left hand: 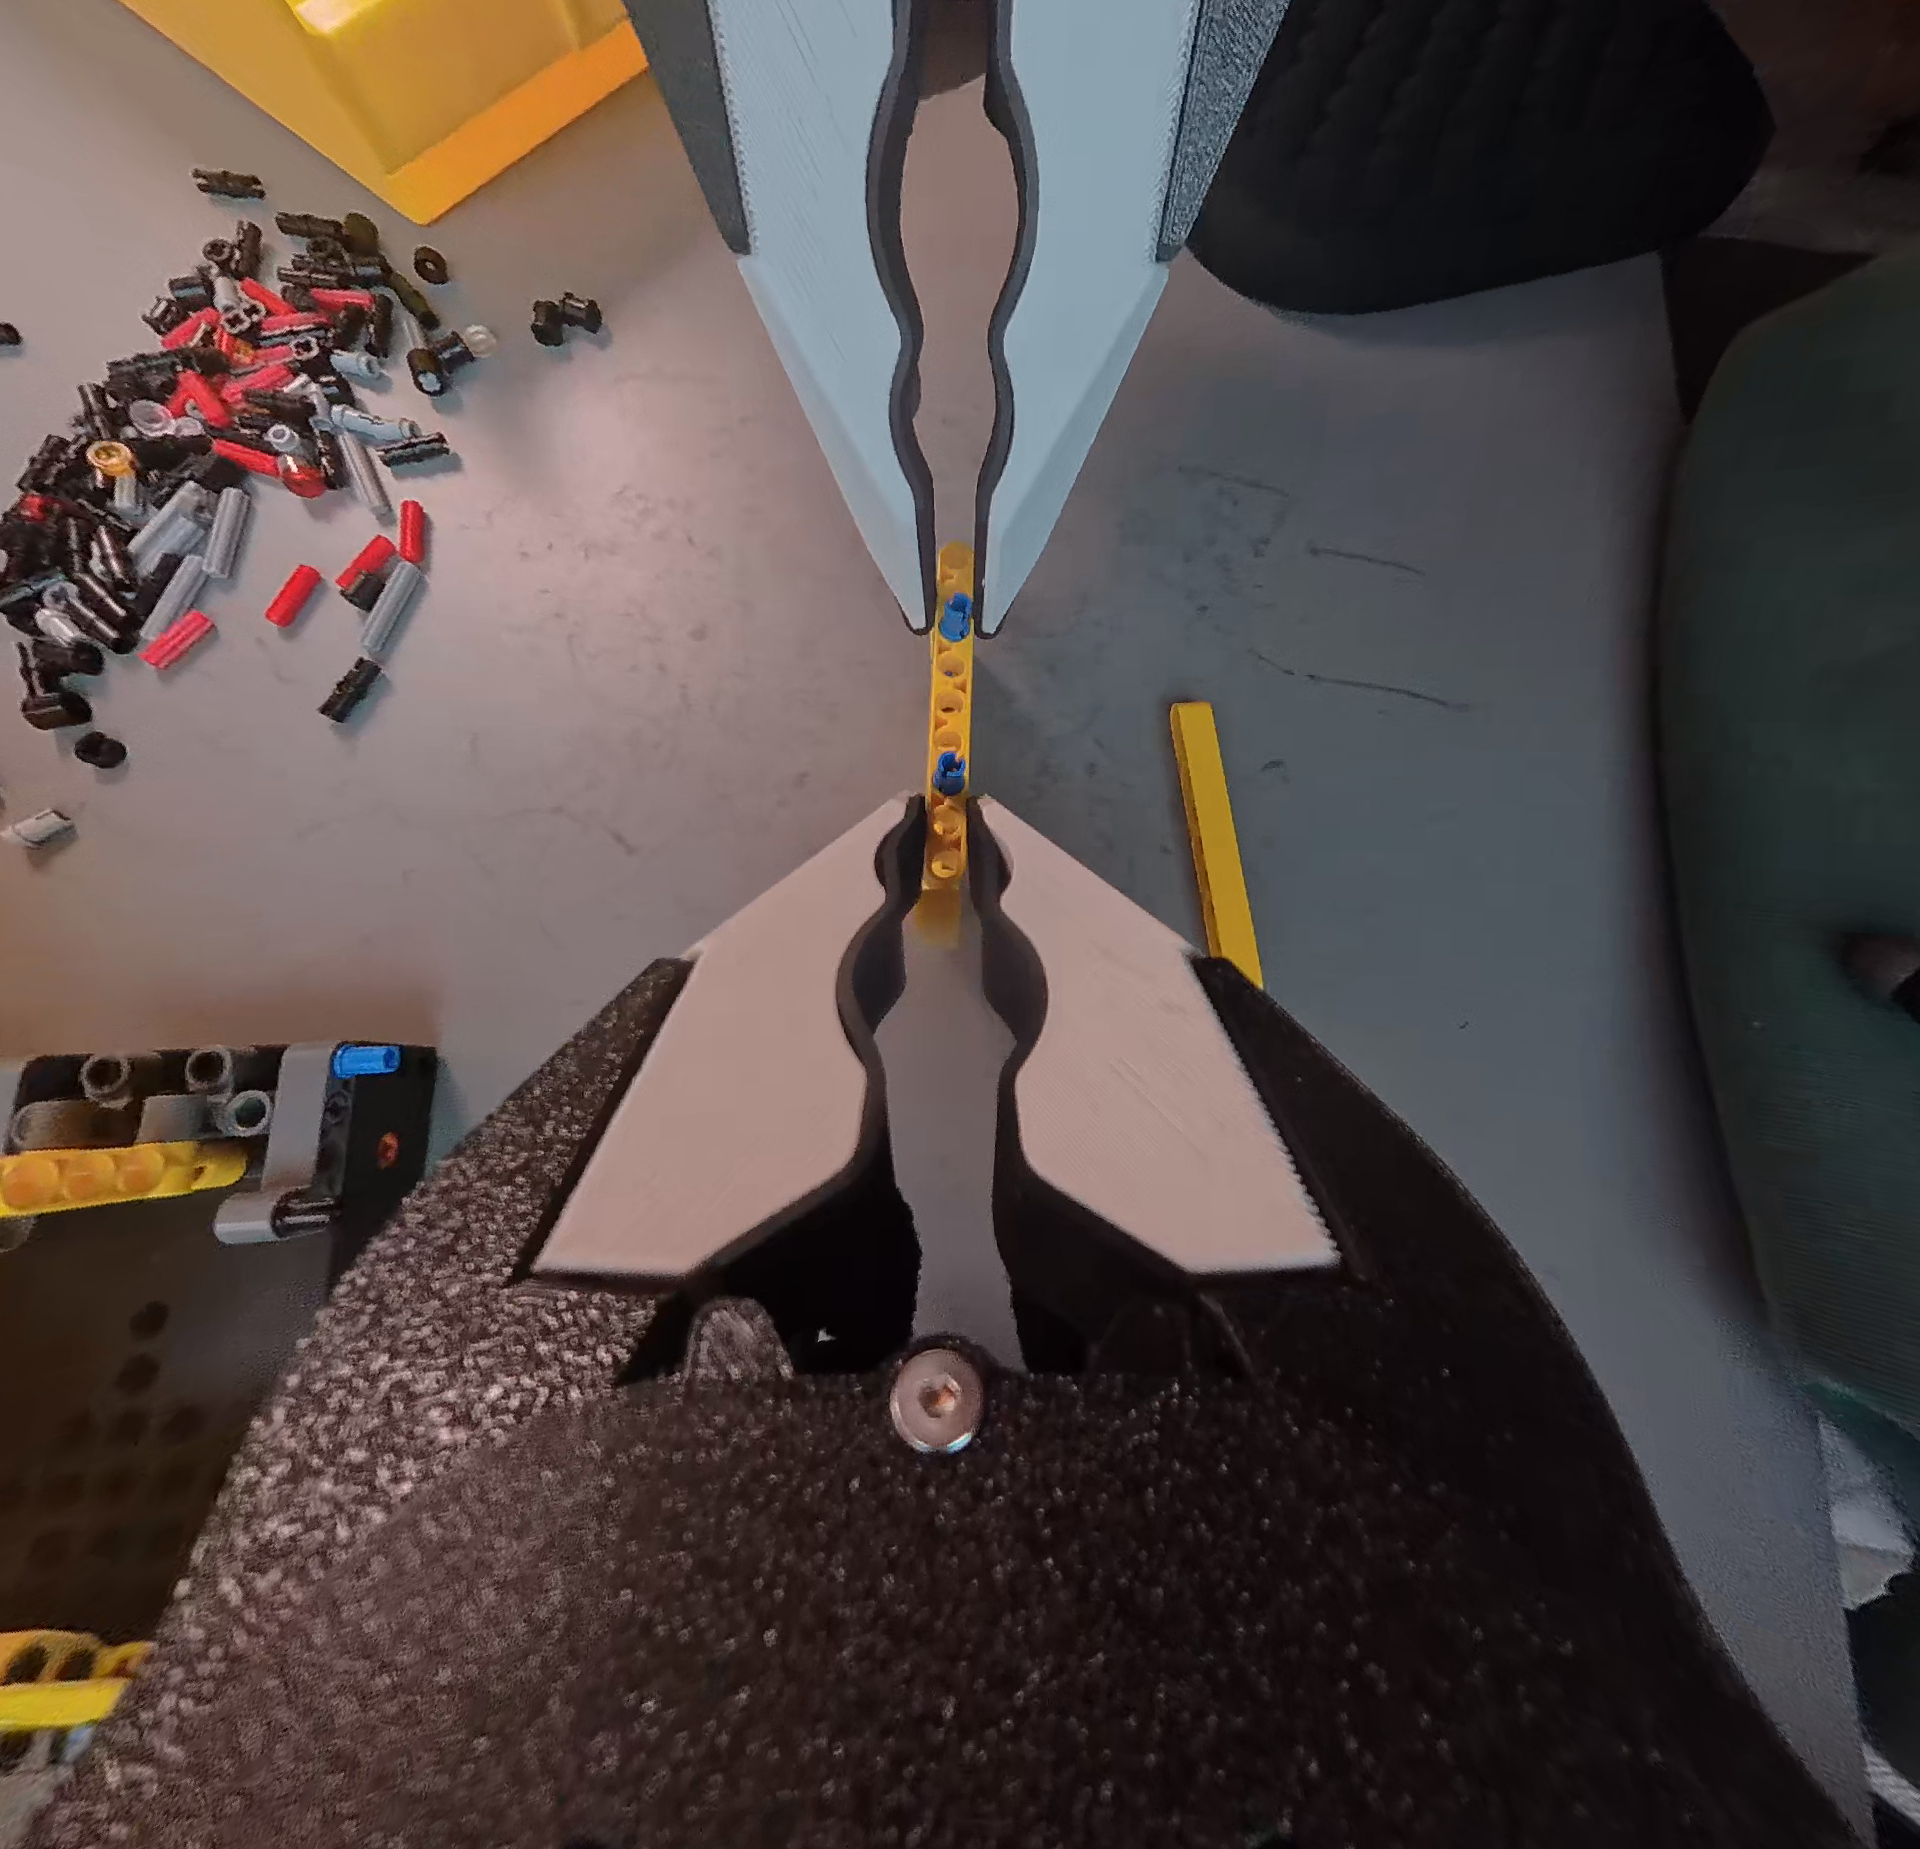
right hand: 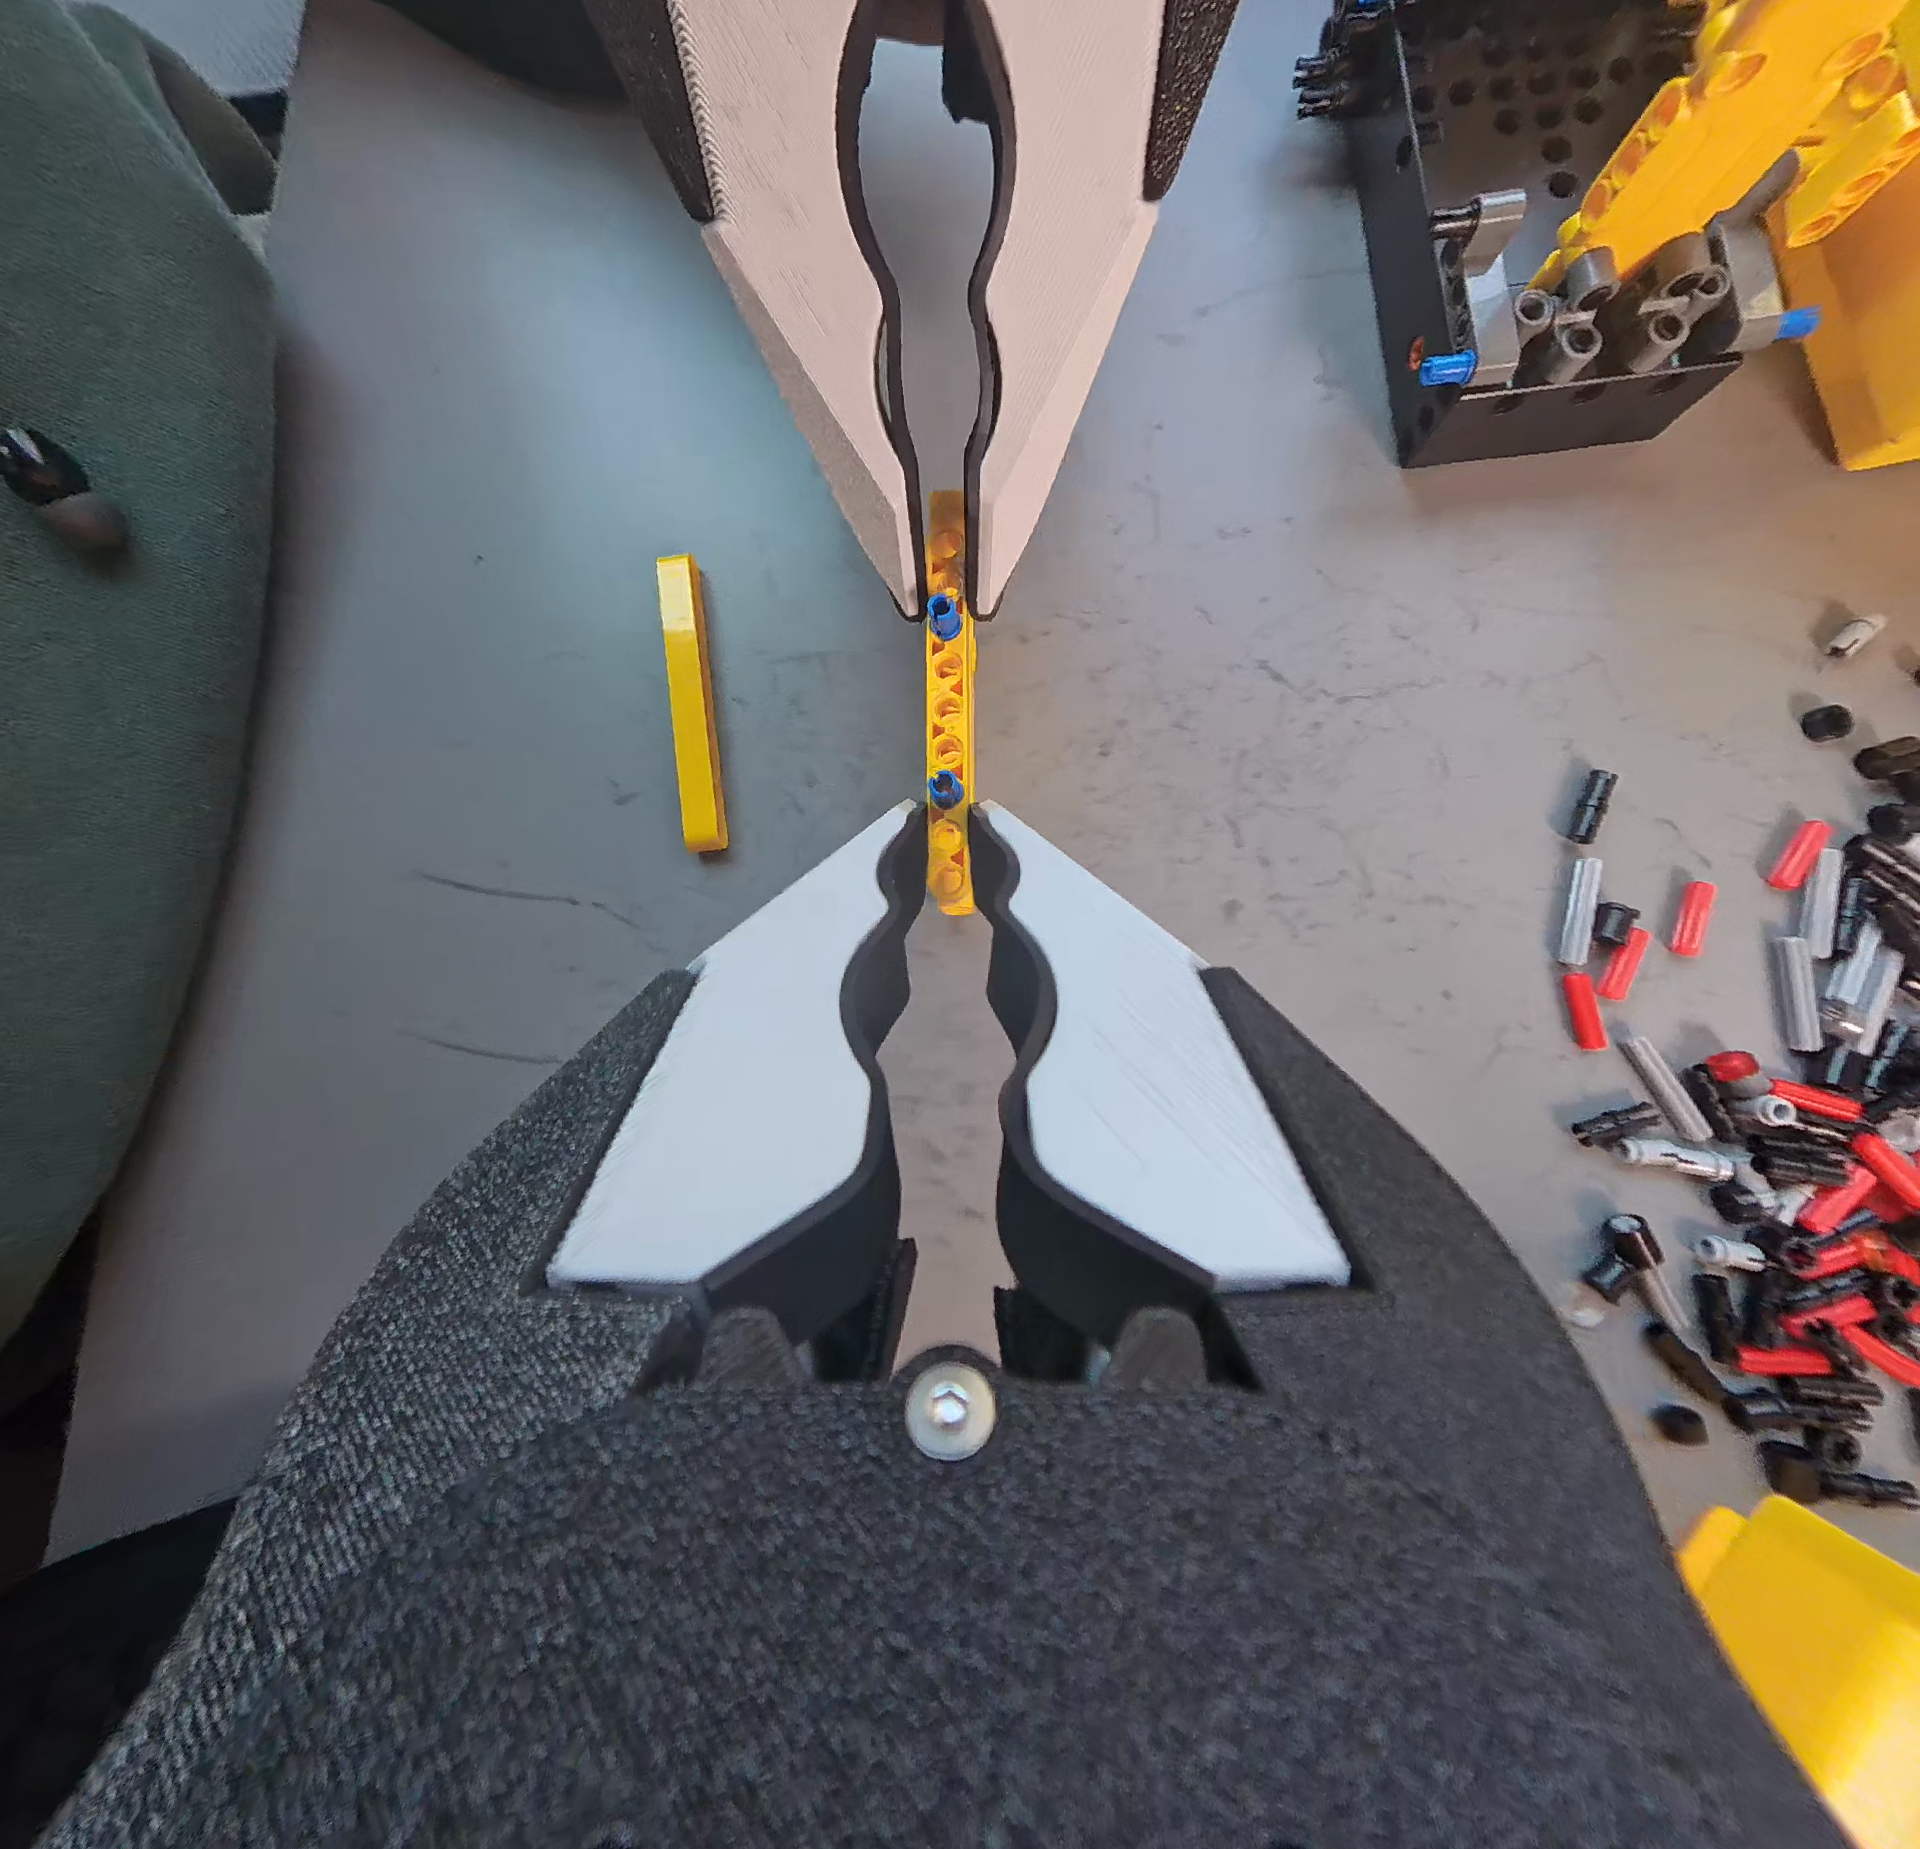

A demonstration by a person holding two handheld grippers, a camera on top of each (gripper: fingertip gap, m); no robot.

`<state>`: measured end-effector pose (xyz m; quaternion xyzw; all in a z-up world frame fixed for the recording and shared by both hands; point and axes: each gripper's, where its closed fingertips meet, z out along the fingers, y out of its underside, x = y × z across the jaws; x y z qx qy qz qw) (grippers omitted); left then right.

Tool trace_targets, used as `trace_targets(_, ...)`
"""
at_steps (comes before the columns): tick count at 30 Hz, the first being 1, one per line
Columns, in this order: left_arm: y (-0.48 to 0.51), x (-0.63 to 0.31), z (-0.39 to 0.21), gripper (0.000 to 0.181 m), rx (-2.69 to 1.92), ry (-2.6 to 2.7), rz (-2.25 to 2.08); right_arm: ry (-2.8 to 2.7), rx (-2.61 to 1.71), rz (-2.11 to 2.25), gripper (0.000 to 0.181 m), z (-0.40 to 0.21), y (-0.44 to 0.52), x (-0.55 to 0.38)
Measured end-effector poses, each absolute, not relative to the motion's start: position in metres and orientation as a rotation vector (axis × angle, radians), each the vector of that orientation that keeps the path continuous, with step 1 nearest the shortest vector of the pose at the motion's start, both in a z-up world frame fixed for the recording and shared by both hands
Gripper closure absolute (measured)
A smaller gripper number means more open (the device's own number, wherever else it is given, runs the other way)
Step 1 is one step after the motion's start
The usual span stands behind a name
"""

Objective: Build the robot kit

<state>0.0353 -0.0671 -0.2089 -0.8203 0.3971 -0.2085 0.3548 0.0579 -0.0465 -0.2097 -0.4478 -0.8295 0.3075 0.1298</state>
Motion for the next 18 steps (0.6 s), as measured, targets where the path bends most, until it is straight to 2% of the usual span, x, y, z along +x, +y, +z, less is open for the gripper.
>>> trace_targets(18,-0.0659,0.0347,-0.2101,0.175,-2.115,1.039,-0.484,-2.407,-1.302,0.865,0.175,-0.2106,-0.0461,0.0575)
